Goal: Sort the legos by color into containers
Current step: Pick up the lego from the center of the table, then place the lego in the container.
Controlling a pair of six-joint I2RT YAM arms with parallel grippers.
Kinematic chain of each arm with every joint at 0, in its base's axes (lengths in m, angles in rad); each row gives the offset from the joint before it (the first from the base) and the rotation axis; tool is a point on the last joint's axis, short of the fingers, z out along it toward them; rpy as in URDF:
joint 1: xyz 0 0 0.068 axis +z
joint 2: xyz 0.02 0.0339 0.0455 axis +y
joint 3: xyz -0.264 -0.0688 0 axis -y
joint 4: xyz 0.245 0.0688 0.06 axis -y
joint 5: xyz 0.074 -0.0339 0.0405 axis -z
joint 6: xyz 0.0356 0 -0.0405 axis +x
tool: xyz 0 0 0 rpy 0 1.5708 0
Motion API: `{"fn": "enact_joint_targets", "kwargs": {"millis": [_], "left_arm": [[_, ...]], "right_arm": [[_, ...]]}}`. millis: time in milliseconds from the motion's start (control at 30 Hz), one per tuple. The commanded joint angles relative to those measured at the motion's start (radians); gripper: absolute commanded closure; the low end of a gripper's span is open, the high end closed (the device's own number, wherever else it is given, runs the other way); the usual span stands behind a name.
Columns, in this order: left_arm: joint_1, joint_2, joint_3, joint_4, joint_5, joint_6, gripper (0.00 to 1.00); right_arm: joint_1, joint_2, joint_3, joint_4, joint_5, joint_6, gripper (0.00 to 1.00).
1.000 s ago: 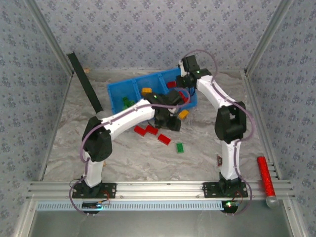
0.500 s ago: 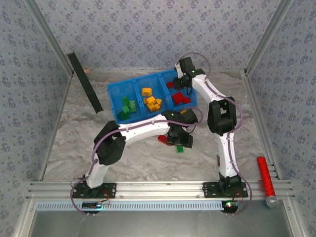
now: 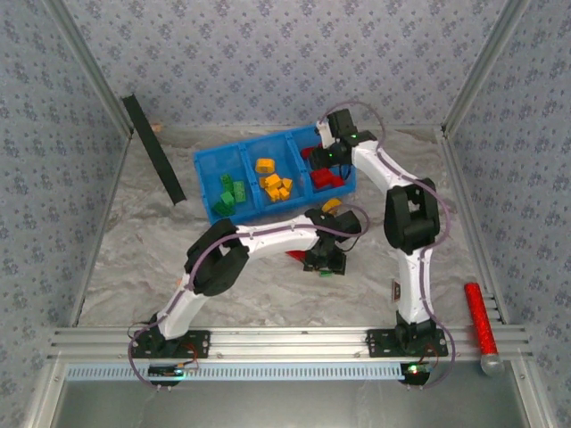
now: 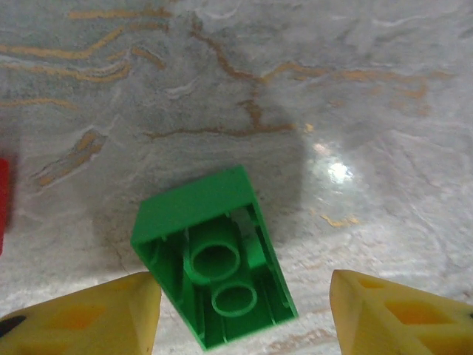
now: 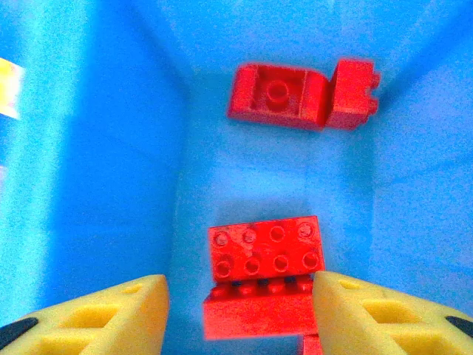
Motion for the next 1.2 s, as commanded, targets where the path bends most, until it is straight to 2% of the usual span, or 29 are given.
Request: {"fn": "enact_joint_targets", "kwargs": {"millis": [0,167,333,433,600,800,900,1000,1167], "left_arm": [[0.0,0.039,0.059,-0.042,-0.022,-0.007,0.39],[0.007,0.067,0.064,-0.054,-0.022,0.002,0.46],[0.016,0.068,0.048,-0.052,-0.014,0.022,0.65],[0.023,0.033,0.011,-0.053,-0.005,0.043,0.72],[0.043,-0.098,-0.033,-0.072,-0.009,0.091,0.76],[0.097,-0.292,-0.071,-0.127,-0.028,0.184,0.77],[0.155,-0.397,-0.132,-0.132,-0.035,0.213,0.77],[0.251,-0.482,-0.154,-0.144,-0.063,0.266,0.77],[0.451,-0.551,-0.144,-0.113,-0.097,0.363,0.77]], "right_arm": [[0.006,-0.14,-0.049,0.041,-0.047,-0.002,0.44],[0.003,-0.284,-0.134,0.045,-0.081,-0.006,0.42],[-0.009,-0.481,-0.283,0.041,-0.052,-0.007,0.4],[-0.049,-0.614,-0.4,0.048,-0.066,0.024,0.38],[-0.105,-0.763,-0.547,0.046,-0.088,0.074,0.35],[-0.126,-0.772,-0.69,0.033,-0.088,0.175,0.33],[-0.081,-0.774,-0.763,0.06,-0.108,0.182,0.33],[0.001,-0.764,-0.806,0.072,-0.095,0.178,0.31],[0.226,-0.714,-0.832,0.08,-0.024,0.146,0.25]]}}
